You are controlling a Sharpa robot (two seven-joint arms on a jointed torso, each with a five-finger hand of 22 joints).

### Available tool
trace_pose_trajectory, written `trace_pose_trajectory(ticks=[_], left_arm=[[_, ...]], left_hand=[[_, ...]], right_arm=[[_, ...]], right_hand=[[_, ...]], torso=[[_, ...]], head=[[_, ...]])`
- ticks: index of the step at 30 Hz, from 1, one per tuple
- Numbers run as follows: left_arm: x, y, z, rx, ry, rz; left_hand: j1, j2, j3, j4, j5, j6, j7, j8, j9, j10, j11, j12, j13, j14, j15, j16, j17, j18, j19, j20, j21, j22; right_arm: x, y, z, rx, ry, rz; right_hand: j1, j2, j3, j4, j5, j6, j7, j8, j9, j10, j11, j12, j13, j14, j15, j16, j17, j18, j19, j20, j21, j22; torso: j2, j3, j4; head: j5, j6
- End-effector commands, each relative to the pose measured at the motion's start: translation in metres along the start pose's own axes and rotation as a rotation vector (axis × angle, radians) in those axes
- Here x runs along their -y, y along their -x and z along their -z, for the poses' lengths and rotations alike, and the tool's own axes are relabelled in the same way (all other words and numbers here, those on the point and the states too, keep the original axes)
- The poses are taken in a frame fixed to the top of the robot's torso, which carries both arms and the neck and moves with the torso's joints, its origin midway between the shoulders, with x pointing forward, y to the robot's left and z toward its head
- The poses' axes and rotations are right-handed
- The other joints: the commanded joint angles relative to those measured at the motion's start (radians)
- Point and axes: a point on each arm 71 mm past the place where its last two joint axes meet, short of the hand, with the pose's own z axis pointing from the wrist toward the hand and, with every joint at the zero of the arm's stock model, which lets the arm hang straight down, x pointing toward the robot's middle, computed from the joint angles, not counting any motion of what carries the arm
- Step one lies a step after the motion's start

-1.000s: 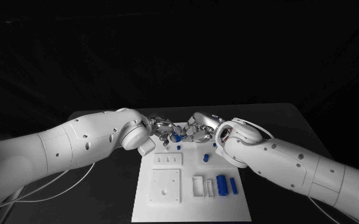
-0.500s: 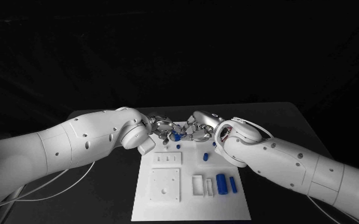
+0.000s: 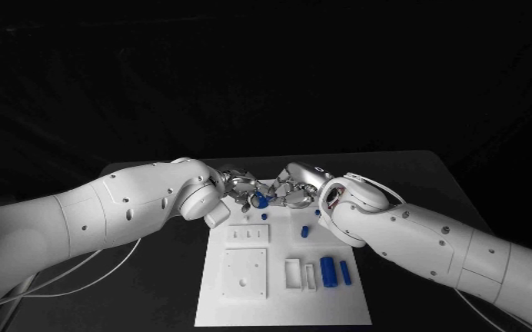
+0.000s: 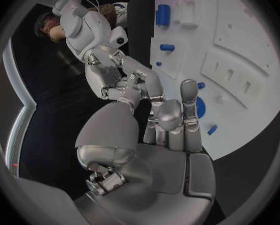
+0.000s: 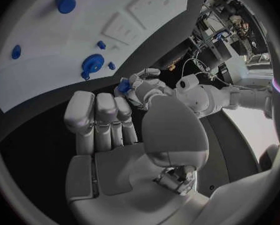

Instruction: Assemble the parts on the task board

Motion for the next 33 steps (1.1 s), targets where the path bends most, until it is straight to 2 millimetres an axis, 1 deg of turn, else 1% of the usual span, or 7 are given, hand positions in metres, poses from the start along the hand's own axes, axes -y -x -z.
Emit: trace_pose_trajectory(ticks=[1, 11, 15, 20, 23, 26, 33], left_arm=[[0.006, -0.005, 0.000, -0.025, -0.036, -0.005], [0.003, -0.002, 0.001, -0.013, -0.032, -0.002], [0.002, 0.000, 0.001, 0.003, -0.031, 0.002], [-0.001, 0.004, 0.002, 0.026, -0.023, 0.004], [-0.003, 0.006, 0.003, 0.037, -0.016, 0.003], [-0.005, 0.007, 0.004, 0.046, -0.004, -0.001], [-0.020, 0.010, 0.007, 0.070, 0.075, -0.035]], left_hand=[[0.003, -0.008, -0.008, 0.001, -0.009, 0.130, -0.098, -0.002, 0.760, 0.050, -0.006, 0.008, 0.002, 0.007, 0.003, 0.007, 0.004, -0.006, 0.007, 0.002, -0.007, 0.002], [0.008, -0.007, -0.010, -0.001, -0.011, 0.135, -0.100, -0.002, 0.770, 0.050, -0.007, 0.013, 0.002, 0.008, 0.002, 0.007, 0.009, -0.006, 0.008, 0.002, -0.011, 0.009], [0.008, -0.009, -0.008, -0.004, 0.002, 0.138, -0.100, -0.002, 0.772, 0.050, -0.008, 0.015, 0.002, 0.009, 0.003, 0.009, 0.014, -0.006, 0.009, 0.003, -0.013, 0.012], [0.007, -0.013, -0.005, -0.009, 0.018, 0.146, -0.102, -0.003, 0.772, 0.050, -0.009, 0.019, 0.002, 0.011, 0.004, 0.013, 0.023, -0.004, 0.010, 0.006, -0.015, 0.017], [0.006, -0.015, -0.004, -0.011, 0.019, 0.151, -0.103, -0.002, 0.771, 0.050, -0.009, 0.022, 0.001, 0.012, 0.005, 0.016, 0.028, -0.004, 0.010, 0.007, -0.015, 0.019], [0.005, -0.015, -0.003, -0.012, 0.021, 0.152, -0.103, -0.003, 0.770, 0.050, -0.010, 0.024, 0.001, 0.012, 0.005, 0.017, 0.030, -0.003, 0.010, 0.008, -0.016, 0.021], [0.003, -0.010, 0.005, -0.016, 0.028, 0.157, -0.104, -0.003, 0.769, 0.050, -0.011, 0.033, -0.003, 0.013, 0.007, 0.023, 0.039, 0.003, 0.014, 0.011, -0.018, 0.032]], right_arm=[[0.000, 0.001, 0.000, 0.016, 0.012, -0.004], [0.005, 0.003, 0.002, 0.024, 0.004, -0.004], [0.007, 0.004, 0.004, 0.031, 0.004, -0.009], [0.009, 0.005, 0.009, 0.054, 0.021, -0.028], [0.010, 0.007, 0.014, 0.080, 0.032, -0.041], [0.013, 0.011, 0.020, 0.114, 0.038, -0.054], [0.027, 0.027, 0.034, 0.180, 0.018, -0.083]], right_hand=[[-0.007, 0.012, 0.007, -0.002, 0.003, -0.003, -0.003, 0.005, 0.002, -0.004, -0.002, -0.001, -0.001, 0.002, -0.003, -0.002, -0.001, -0.005, 0.011, 0.001, -0.007, 0.134], [-0.011, 0.007, 0.005, -0.001, 0.003, -0.006, -0.002, 0.005, 0.001, -0.005, -0.002, -0.002, -0.003, 0.002, -0.003, -0.003, -0.003, -0.005, 0.011, 0.001, -0.008, 0.134], [-0.020, -0.012, -0.012, 0.005, 0.003, -0.019, 0.002, 0.004, 0.001, -0.008, 0.001, -0.006, -0.006, 0.001, -0.001, -0.007, -0.006, -0.004, 0.010, 0.002, -0.014, 0.132], [-0.012, -0.043, -0.072, 0.023, 0.013, -0.067, 0.018, 0.004, -0.001, -0.018, 0.012, -0.019, -0.019, -0.004, 0.007, -0.020, -0.017, -0.001, 0.009, 0.008, -0.028, 0.129], [-0.008, -0.062, -0.125, 0.025, 0.068, -0.097, 0.028, 0.005, -0.001, -0.025, 0.019, -0.026, -0.025, -0.009, 0.012, -0.029, -0.025, 0.003, 0.005, 0.013, -0.042, 0.126], [0.022, -0.061, -0.233, 0.033, 0.106, -0.140, 0.037, 0.005, -0.001, -0.037, 0.026, -0.036, -0.037, -0.014, 0.018, -0.038, -0.037, 0.009, 0.004, 0.021, -0.063, 0.123], [0.039, -0.064, -0.268, 0.037, 0.132, -0.157, 0.040, 0.004, -0.001, -0.049, 0.029, -0.047, -0.054, -0.022, 0.021, -0.052, -0.055, 0.012, 0.001, 0.025, -0.092, 0.119]], torso=[[0.000, -0.0002, -0.0006], [0.000, -0.0007, 0.0000], [-0.001, 0.0000, 0.0002], [-0.002, 0.0005, -0.0006], [-0.002, -0.0005, -0.0007], [-0.002, -0.0006, 0.0008], [-0.009, 0.0003, -0.0051]], head=[[0.001, -0.001], [0.000, -0.003], [0.002, -0.003], [0.005, -0.005], [0.007, -0.005], [0.010, -0.006], [0.024, -0.013]])
